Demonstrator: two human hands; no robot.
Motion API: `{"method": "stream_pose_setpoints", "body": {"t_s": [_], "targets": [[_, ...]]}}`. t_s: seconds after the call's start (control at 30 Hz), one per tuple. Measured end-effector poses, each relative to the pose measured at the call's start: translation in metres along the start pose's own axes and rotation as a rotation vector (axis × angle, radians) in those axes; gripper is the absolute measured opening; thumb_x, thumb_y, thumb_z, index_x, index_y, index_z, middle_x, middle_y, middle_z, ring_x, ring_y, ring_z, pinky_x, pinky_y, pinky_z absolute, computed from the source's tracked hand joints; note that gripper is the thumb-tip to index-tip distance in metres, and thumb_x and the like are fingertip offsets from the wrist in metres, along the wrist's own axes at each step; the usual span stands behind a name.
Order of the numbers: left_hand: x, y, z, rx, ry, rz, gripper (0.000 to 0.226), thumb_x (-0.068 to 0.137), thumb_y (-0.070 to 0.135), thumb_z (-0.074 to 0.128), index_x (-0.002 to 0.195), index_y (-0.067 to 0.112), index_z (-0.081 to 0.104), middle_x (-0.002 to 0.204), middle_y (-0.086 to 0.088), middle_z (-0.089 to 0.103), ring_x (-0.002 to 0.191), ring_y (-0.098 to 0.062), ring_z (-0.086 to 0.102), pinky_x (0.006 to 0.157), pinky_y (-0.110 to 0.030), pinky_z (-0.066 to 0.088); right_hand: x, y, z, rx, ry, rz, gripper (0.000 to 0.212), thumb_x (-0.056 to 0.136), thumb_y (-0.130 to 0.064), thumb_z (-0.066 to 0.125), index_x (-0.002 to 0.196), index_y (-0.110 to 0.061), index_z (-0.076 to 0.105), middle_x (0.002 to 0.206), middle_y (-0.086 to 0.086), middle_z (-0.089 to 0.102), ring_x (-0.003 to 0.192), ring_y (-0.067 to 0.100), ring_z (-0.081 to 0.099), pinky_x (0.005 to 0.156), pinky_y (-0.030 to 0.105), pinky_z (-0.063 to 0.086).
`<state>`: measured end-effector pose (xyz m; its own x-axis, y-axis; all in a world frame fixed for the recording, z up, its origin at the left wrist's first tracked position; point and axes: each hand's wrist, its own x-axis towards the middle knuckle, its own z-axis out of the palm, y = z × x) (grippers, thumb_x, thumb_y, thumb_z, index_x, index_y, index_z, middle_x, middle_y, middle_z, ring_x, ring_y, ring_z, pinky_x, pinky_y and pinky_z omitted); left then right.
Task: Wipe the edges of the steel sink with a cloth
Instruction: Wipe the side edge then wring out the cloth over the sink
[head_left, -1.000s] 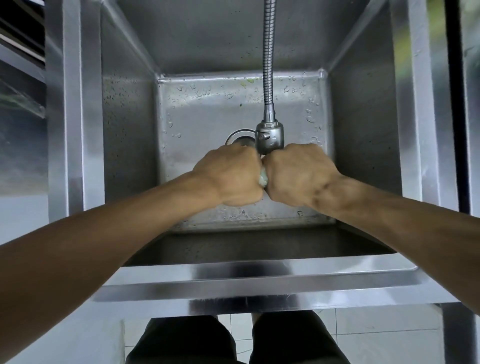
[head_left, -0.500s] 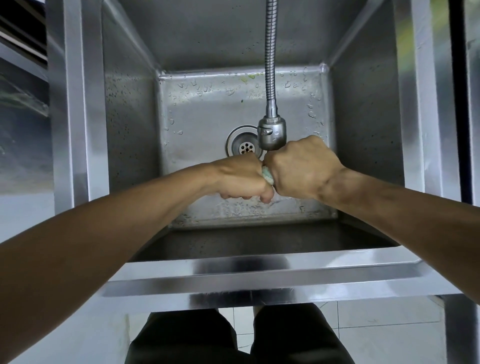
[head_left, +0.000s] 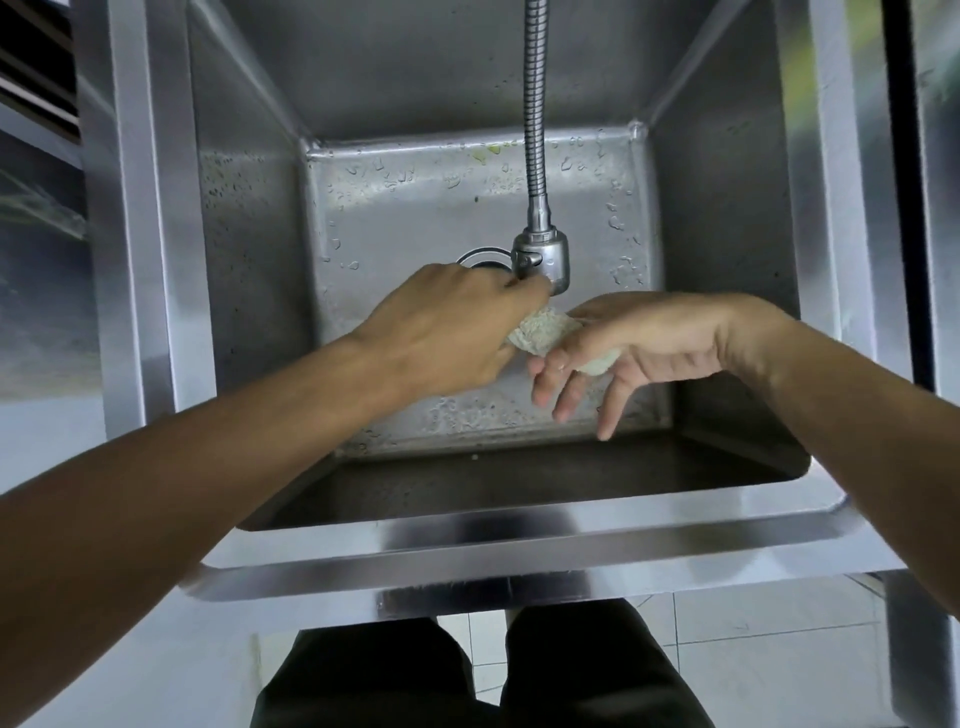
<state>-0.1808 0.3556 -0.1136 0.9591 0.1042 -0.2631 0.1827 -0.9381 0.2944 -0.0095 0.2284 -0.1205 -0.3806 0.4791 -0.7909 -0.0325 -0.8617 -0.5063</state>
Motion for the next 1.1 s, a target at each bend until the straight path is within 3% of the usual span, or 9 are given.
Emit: {"method": "stream_pose_setpoints", "body": {"t_s": [0.07, 0.13, 0.27, 0.4, 0.5, 0.57, 0.83, 0.97, 1.1], "targets": [[-0.003, 0.0, 0.007, 0.125, 0.132, 0.079, 0.045, 0.081, 0.021, 0.073, 0.121, 0.009, 0.056, 0.094, -0.008, 0.069, 0.074, -0.034, 0.067, 0.056, -0.034, 0.035, 0.009, 0.002, -0.002, 0.051, -0.218, 0.014, 0.041, 0.088, -0.03, 0.07, 0.12, -0.006, 0.062, 0.106, 0.013, 0.074, 0.092, 0.027, 0.072, 0.06, 0.032, 0.061], [-0.006, -0.003, 0.013, 0.245, 0.198, 0.15, 0.048, 0.068, 0.005, 0.076, 0.11, 0.007, 0.053, 0.074, -0.011, 0.064, 0.055, -0.032, 0.06, 0.047, -0.03, 0.032, 0.016, 0.002, -0.004, 0.058, -0.376, 0.035, 0.043, 0.081, -0.039, 0.082, 0.099, -0.007, 0.061, 0.081, 0.005, 0.064, 0.071, 0.015, 0.064, 0.051, 0.024, 0.055], [-0.004, 0.001, 0.022, 0.424, 0.194, 0.225, 0.037, 0.073, 0.02, 0.08, 0.095, 0.014, 0.051, 0.065, -0.005, 0.059, 0.053, -0.025, 0.057, 0.048, -0.03, 0.041, 0.016, -0.01, -0.007, -0.053, -0.438, 0.187, 0.038, 0.079, -0.043, 0.085, 0.078, -0.016, 0.059, 0.069, 0.0, 0.047, 0.065, 0.013, 0.049, 0.046, 0.02, 0.05], [0.003, 0.013, 0.014, 0.414, 0.057, 0.146, 0.016, 0.081, 0.018, 0.073, 0.095, 0.014, 0.066, 0.067, -0.003, 0.06, 0.057, -0.025, 0.06, 0.051, -0.032, 0.042, 0.024, -0.019, 0.013, -0.448, -0.05, 0.279, 0.042, 0.086, -0.031, 0.081, 0.052, -0.025, 0.056, 0.055, -0.003, 0.04, 0.05, 0.013, 0.035, 0.044, 0.023, 0.032], [0.007, 0.016, 0.01, 0.215, -0.1, -0.13, 0.021, 0.091, 0.025, 0.065, 0.108, 0.013, 0.064, 0.066, 0.001, 0.029, 0.067, -0.027, 0.045, 0.064, -0.036, 0.037, 0.033, -0.017, 0.026, -0.759, 0.37, 0.137, 0.03, 0.082, -0.031, 0.074, 0.065, -0.015, 0.056, 0.056, -0.001, 0.051, 0.05, 0.018, 0.046, 0.05, 0.029, 0.037], [0.009, 0.017, 0.012, 0.038, -0.124, -0.249, 0.02, 0.087, 0.024, 0.067, 0.104, 0.015, 0.062, 0.067, 0.003, 0.025, 0.069, -0.026, 0.042, 0.068, -0.036, 0.037, 0.034, -0.016, 0.031, -0.876, 0.519, 0.07, 0.02, 0.082, -0.03, 0.07, 0.075, -0.013, 0.062, 0.066, 0.001, 0.062, 0.057, 0.019, 0.059, 0.052, 0.029, 0.044], [0.012, 0.02, 0.039, -0.474, -0.313, -0.449, 0.017, 0.08, 0.025, 0.072, 0.074, 0.014, 0.06, 0.07, -0.002, 0.062, 0.066, -0.02, 0.062, 0.059, -0.031, 0.05, 0.033, 0.0, 0.034, -1.366, 0.614, -0.074, 0.015, 0.087, -0.025, 0.055, 0.092, -0.018, 0.068, 0.069, -0.002, 0.053, 0.065, 0.022, 0.053, 0.067, 0.033, 0.041], [0.016, 0.02, 0.038, -0.679, -0.423, -0.466, 0.029, 0.082, 0.016, 0.072, 0.063, 0.01, 0.05, 0.057, -0.001, 0.046, 0.053, -0.015, 0.046, 0.049, -0.026, 0.035, 0.031, -0.001, 0.035, -1.407, 0.592, -0.088, 0.014, 0.087, -0.024, 0.055, 0.09, -0.017, 0.066, 0.075, 0.004, 0.06, 0.069, 0.025, 0.051, 0.07, 0.034, 0.038], [0.014, 0.018, 0.045, -0.799, -0.467, -0.534, 0.029, 0.077, 0.015, 0.073, 0.063, 0.012, 0.048, 0.058, -0.001, 0.04, 0.054, -0.016, 0.04, 0.055, -0.033, 0.033, 0.034, -0.001, 0.034, -1.44, 0.556, -0.097, 0.009, 0.088, -0.026, 0.055, 0.084, -0.019, 0.059, 0.062, -0.004, 0.04, 0.068, 0.025, 0.051, 0.07, 0.034, 0.037]]}}
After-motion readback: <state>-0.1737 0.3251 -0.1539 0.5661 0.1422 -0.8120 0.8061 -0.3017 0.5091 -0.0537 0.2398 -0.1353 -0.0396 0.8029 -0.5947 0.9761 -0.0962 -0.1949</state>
